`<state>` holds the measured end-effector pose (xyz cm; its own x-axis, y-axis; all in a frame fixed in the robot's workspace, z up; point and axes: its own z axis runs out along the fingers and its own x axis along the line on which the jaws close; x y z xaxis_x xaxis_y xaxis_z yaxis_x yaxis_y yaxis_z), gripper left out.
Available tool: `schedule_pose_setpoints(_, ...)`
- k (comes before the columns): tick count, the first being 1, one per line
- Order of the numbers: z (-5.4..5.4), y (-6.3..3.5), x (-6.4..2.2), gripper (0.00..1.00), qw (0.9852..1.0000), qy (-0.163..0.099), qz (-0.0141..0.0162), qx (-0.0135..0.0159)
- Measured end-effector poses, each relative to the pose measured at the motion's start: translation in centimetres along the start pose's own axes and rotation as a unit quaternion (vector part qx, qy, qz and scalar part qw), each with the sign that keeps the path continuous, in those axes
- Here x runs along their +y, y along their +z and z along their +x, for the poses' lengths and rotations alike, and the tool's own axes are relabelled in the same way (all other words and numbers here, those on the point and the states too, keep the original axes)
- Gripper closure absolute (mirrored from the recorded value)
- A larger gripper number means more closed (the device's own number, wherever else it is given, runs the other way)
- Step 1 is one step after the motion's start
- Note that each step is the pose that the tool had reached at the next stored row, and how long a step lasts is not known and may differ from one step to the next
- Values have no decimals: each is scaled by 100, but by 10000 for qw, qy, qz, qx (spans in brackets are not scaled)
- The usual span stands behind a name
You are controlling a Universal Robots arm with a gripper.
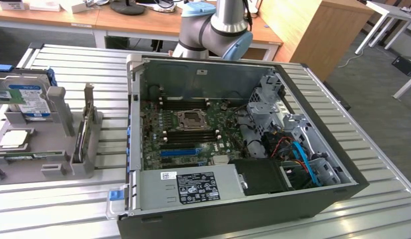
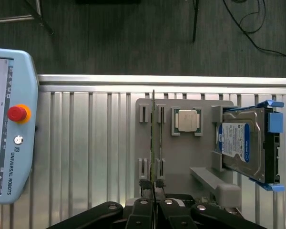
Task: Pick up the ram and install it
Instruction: 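Pick up the ram and move it above insertion slot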
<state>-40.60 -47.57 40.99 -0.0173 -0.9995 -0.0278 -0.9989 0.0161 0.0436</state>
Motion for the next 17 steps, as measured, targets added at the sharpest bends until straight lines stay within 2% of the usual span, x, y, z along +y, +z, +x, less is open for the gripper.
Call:
schedule_pose_setpoints(11, -1, -23, -3, 88, 10000, 0, 1, 0)
schedule_pose_setpoints(17, -2, -25, -64, 88, 10000, -5, 1, -1)
